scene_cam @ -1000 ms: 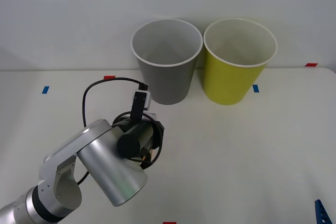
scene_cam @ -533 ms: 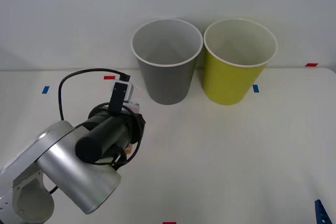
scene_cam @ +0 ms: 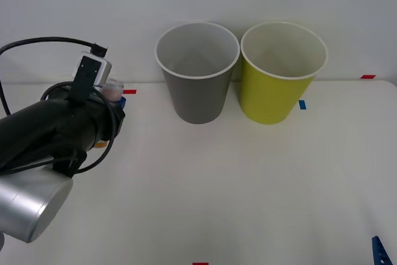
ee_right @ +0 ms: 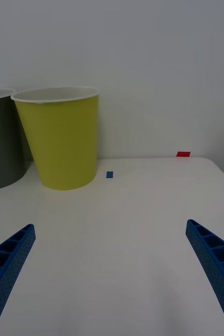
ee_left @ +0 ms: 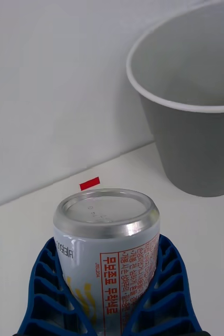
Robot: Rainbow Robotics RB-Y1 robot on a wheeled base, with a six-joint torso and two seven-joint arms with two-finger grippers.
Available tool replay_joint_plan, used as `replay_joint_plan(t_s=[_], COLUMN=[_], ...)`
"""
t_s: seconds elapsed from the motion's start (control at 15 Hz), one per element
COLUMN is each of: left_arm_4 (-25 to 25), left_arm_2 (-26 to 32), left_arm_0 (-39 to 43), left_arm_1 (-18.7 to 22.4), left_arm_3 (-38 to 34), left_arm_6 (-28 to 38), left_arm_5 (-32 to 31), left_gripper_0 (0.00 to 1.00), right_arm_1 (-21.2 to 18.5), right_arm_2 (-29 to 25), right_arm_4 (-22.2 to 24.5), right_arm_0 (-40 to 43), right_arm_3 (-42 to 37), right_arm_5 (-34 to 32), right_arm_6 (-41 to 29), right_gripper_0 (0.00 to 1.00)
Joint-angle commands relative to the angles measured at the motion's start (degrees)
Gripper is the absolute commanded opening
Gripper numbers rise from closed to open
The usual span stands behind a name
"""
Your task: Put cans in the gray bin and PET bottles in the light green bin.
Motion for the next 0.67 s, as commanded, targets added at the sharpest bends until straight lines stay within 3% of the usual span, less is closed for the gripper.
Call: replay_joint_plan(t_s=[0.07, 0.27, 0.4, 0.67], left_arm_4=[4.4, 11.1, 12.4, 18.1], left_arm_2=[5.8, 13.1, 15.8, 21.3], left_arm_0=[0.0, -0.2, -1.3, -7.3], left_arm_1=[-1.8, -6.6, -9.3, -11.9], left_arm_3=[-3.1, -4.8, -5.9, -5.9], left_arm_6=[-8.1, -18.5, -24.2, -26.0], left_arm_5=[0.0, 0.0, 0.0, 3.1], left_gripper_0=[0.0, 0.0, 0.0, 0.0], right_arm_1=[0.0, 0.0, 0.0, 0.0], right_arm_2=[0.0, 0.0, 0.0, 0.0], right_arm_4=[0.0, 0.0, 0.0, 0.0], right_arm_0=[0.0, 0.0, 0.0, 0.0], right_arm_3=[0.0, 0.0, 0.0, 0.0], right_arm_5=[0.0, 0.0, 0.0, 0.0], right_arm_6=[0.0, 0.0, 0.0, 0.0], right_gripper_0=[1.0, 1.0, 1.0, 1.0])
